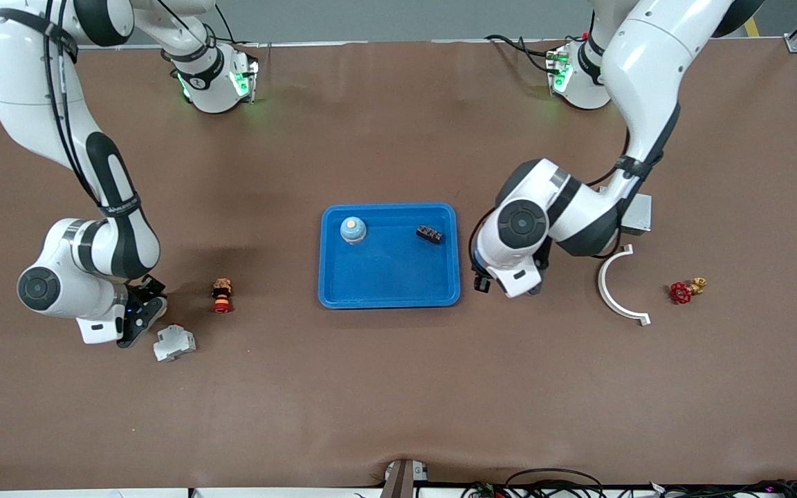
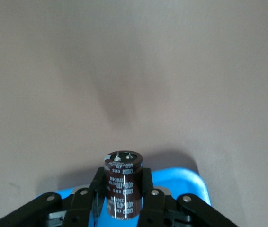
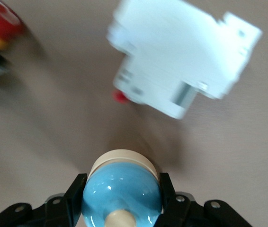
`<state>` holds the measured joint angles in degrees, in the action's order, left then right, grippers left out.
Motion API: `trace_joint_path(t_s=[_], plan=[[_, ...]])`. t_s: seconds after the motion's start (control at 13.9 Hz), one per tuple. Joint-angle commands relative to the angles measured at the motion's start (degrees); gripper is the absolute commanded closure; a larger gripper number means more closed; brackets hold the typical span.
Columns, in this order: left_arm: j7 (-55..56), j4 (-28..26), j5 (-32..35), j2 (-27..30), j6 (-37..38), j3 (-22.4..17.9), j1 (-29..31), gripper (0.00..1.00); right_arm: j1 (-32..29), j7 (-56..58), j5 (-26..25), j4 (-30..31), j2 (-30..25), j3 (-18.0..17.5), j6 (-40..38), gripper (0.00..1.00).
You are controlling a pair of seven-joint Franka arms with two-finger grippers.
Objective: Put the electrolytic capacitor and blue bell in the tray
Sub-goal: 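Carry the second capacitor and second bell over the blue tray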
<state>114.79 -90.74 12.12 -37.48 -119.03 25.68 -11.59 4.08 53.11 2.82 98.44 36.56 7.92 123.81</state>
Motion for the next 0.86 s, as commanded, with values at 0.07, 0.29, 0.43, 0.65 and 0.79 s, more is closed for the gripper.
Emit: trace_joint_path(t_s=[0.07,0.29,0.43,0.65,0.79], plan=[[5.6,2.3,-0.4,-2.7,-4.8,-1.0,-3.8,1.00,10.9,-25.1,0.1,1.5,-11.3,0.3,-14.5,0.92],[9.0,3.4,-0.4,-4.8,-9.4,-1.1,-5.8,1.00,19.2,-45.5,2.3,1.1,-13.4,0.1,-17.5,0.91],[9.4,3.6,-0.3,-6.8,-12.4,-1.2,-6.6,1.00,24.0,-57.6,6.6,-0.4,-12.9,0.2,-16.6,0.91],[8.5,3.6,-0.1,-8.7,-14.8,-2.1,-7.8,0.79,30.4,-71.1,8.3,-2.2,-9.3,0.2,-7.9,0.91],[8.9,3.6,2.7,-7.7,-14.6,-2.7,-8.5,0.00,33.3,-77.5,8.3,-2.2,-6.2,0.2,-1.6,0.91]])
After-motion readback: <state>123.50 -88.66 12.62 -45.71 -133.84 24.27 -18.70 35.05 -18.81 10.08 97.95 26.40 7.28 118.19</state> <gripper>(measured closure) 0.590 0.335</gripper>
